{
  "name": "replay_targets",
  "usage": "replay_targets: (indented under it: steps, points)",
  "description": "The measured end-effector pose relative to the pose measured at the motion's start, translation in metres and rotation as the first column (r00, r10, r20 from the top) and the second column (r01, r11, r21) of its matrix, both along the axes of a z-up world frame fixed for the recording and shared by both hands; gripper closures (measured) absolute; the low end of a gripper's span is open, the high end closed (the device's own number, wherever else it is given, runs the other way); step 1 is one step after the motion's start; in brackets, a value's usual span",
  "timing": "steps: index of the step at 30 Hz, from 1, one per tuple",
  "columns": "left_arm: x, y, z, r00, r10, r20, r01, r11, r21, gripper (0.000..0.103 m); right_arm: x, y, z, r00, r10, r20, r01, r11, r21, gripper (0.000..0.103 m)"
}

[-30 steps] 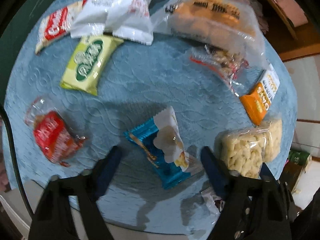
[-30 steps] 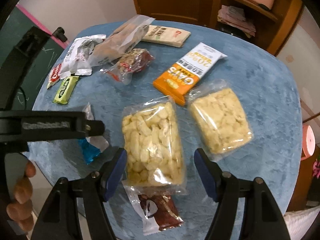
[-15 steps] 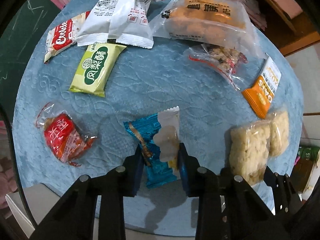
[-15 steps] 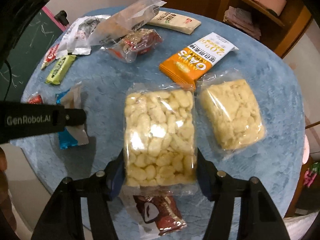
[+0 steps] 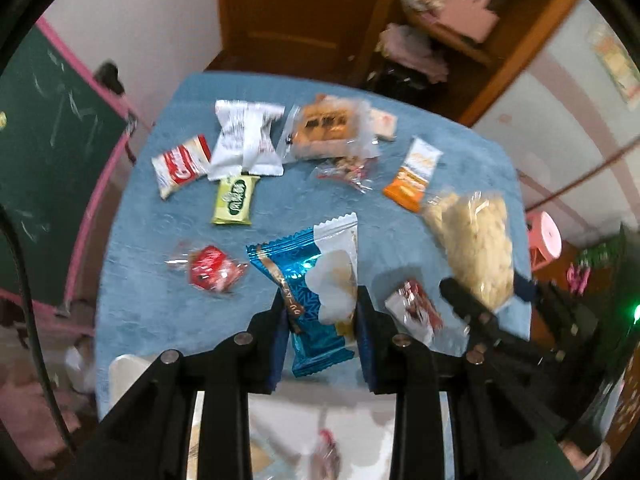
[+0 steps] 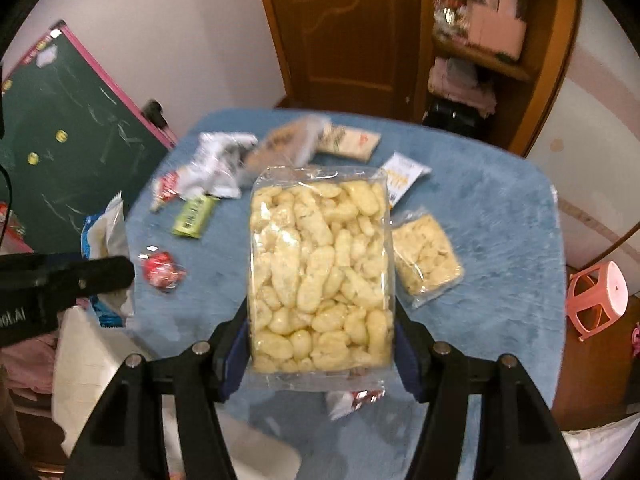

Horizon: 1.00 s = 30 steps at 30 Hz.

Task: Organize snacks
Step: 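Carry both packs to the white tray and release them inside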

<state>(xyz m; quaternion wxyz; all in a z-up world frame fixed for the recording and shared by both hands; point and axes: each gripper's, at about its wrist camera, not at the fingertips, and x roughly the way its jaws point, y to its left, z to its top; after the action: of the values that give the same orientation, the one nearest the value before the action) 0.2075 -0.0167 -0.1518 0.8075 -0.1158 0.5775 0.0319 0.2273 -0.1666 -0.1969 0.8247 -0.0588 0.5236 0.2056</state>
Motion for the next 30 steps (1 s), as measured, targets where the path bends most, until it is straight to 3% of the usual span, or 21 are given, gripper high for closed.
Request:
replay_targets:
  steps: [6,14,20,30]
  points:
    - [-0.06,0.015,0.043,0.993,-0.105,0.059,0.1,0.991,0.087,0.074,-0.058,0.002,0.053,0.998,-0.019,0.056,0.017,0.999,0.045,0.041]
    - [-0.145,0.037,0.061,0.982,-0.177,0.068,0.168,0.978,0.126,0.074,-0.142,0.016,0.086,0.998,-0.045,0.046,0.042,0.997,0.066,0.041]
    - [-0.179,0.048,0.032,0.975,-0.221,0.011,0.218,0.967,0.13,0.074,-0.189,0.032,0.078,0.997,-0.073,-0.011,0.074,0.995,0.073,0.041]
    - [-0.211,0.053,-0.023,0.959,-0.268,-0.095,0.278,0.953,0.119,0.074,-0.231,0.054,0.029,0.978,-0.159,-0.137,0.163,0.987,0.014,0.041]
